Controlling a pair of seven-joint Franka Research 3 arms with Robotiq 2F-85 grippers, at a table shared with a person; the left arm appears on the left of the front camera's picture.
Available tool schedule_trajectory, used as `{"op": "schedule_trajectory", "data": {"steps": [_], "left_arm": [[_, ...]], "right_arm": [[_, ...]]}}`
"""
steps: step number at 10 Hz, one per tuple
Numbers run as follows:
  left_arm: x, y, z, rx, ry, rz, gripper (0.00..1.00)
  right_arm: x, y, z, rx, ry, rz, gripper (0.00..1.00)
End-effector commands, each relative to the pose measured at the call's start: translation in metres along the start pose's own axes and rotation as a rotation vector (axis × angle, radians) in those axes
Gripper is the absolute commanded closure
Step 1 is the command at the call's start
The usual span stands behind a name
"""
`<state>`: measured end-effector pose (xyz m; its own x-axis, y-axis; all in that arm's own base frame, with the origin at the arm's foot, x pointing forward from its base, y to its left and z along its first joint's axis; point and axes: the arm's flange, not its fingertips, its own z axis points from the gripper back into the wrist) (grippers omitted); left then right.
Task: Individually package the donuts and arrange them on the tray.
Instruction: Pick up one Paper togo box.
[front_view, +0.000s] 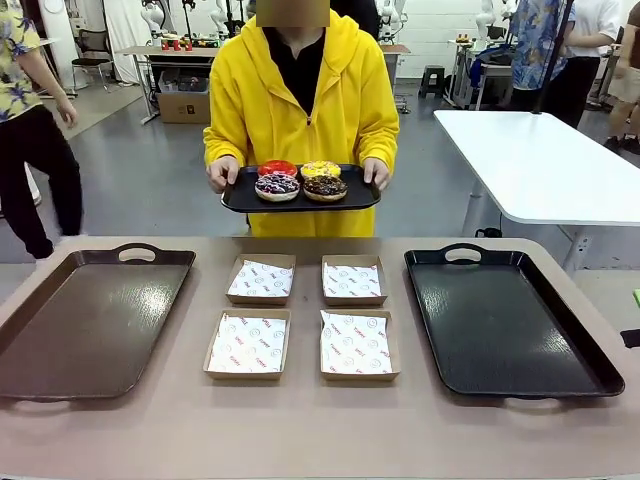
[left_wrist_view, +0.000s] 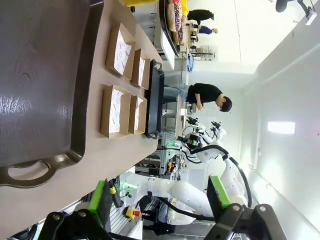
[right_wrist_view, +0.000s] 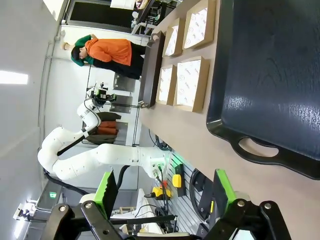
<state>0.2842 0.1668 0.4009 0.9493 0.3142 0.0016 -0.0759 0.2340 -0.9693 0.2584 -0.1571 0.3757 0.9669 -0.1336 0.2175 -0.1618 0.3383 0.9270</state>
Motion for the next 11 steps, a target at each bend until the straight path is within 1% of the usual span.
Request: {"op": "schedule_trajectory", "data": {"steps": [1, 11], "left_arm": [[-0.0002, -0.0010, 0.0000, -0.016, -0.011, 0.004, 0.00], [-0.0002, -0.0010, 0.0000, -0.016, -0.011, 0.004, 0.00]], "right_arm": [[0.0019, -0.0014, 0.0003, 0.019, -0.012, 0.014, 0.00], [0.0019, -0.0014, 0.0003, 0.019, -0.012, 0.014, 0.00]]}}
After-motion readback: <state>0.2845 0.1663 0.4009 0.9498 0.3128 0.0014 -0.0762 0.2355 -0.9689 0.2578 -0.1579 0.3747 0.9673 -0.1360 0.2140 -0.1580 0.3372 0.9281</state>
